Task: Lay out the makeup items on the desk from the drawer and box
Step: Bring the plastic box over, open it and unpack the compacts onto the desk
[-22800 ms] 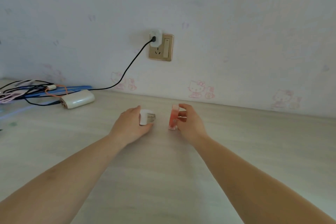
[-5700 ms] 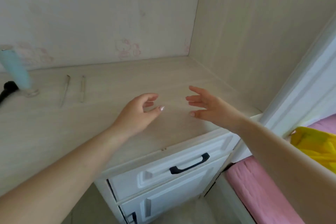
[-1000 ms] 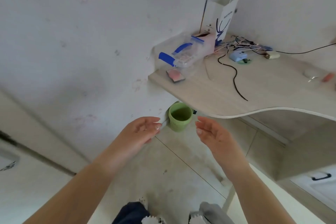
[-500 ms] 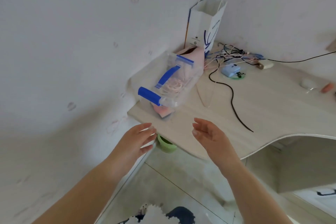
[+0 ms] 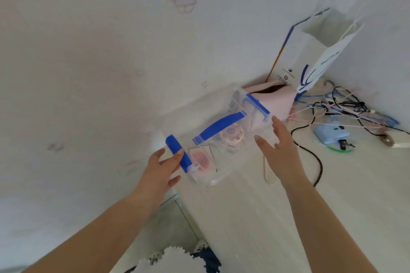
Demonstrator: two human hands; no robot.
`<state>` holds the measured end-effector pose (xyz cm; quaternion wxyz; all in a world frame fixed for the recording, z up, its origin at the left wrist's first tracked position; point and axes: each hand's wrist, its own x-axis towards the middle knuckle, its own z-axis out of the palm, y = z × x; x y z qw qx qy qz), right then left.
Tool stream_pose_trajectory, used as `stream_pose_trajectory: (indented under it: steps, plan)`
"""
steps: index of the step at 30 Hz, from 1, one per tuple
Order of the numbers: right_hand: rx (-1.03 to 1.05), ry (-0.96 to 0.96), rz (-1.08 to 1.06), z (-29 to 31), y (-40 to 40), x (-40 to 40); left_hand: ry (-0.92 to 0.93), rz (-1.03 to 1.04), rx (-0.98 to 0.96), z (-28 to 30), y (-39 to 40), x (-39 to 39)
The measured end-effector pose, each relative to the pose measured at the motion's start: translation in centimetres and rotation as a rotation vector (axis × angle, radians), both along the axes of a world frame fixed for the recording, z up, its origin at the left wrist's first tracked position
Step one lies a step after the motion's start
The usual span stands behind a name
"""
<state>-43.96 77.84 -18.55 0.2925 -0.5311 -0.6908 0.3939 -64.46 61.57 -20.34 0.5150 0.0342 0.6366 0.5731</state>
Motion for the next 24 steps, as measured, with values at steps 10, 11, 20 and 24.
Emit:
stream_pose_trajectory:
  steps: [10,11,20,24]
  plan:
    - [0.028,-0.218,0.131,-2.6,10.3,-0.6,0.147,0.129,-0.037,-0.4,2.3,2.4]
    - [0.02,-0.24,0.144,-2.8,10.7,-0.8,0.164,0.133,-0.041,-0.4,2.3,2.4]
    - [-0.061,-0.221,0.129,-2.9,10.8,-0.7,0.383,0.036,-0.1,-0.3,1.4,1.9]
    - [-0.128,-0.121,0.028,-3.4,6.7,1.4,0.471,-0.043,-0.084,0.0,-0.6,0.4]
